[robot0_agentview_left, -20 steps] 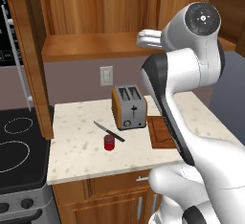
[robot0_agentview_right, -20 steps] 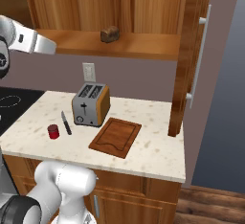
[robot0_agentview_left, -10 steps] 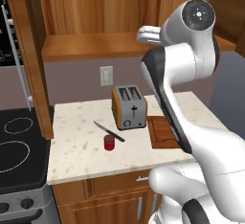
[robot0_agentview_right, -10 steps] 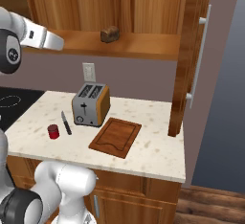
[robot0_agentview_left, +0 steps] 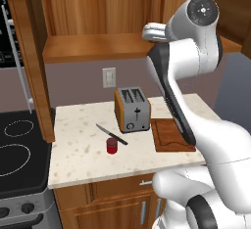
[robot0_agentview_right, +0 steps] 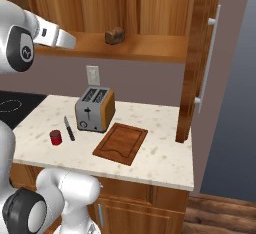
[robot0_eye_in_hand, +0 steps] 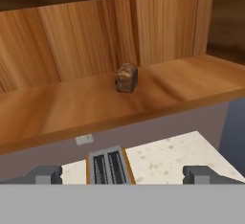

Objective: Pick the bread, place it on the cutting board, pick the jam, place it on the counter, and close the cabinet.

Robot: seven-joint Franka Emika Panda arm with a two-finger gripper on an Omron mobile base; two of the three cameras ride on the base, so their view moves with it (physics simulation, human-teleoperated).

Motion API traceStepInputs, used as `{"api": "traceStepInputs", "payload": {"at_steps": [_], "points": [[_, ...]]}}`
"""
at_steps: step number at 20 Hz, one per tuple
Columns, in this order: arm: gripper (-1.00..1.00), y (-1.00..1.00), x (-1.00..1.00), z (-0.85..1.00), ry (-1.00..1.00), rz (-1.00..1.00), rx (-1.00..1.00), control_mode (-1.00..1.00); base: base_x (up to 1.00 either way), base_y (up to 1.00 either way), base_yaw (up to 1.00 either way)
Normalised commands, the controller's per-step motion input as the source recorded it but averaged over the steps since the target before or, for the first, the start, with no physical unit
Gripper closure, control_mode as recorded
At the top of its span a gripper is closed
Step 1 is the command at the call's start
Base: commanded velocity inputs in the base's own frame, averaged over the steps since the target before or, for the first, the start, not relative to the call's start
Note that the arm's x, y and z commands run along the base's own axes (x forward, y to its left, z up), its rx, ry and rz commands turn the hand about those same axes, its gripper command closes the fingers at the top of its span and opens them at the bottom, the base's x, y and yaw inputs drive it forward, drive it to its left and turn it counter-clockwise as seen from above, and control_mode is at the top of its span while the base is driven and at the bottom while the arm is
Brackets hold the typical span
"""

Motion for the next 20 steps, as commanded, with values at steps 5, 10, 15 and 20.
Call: {"api": "traceStepInputs", "payload": {"at_steps": [5, 10, 15, 20], "points": [[-1.0, -0.02, 0.23, 0.0, 0.0, 0.0, 0.0, -1.0, 0.0, 0.0, 0.0], [-1.0, -0.02, 0.2, 0.0, 0.0, 0.0, 0.0, -1.0, 0.0, 0.0, 0.0], [-1.0, -0.02, 0.17, 0.0, 0.0, 0.0, 0.0, -1.0, 0.0, 0.0, 0.0], [-1.0, -0.06, 0.11, 0.0, 0.0, 0.0, 0.0, -1.0, 0.0, 0.0, 0.0]]}}
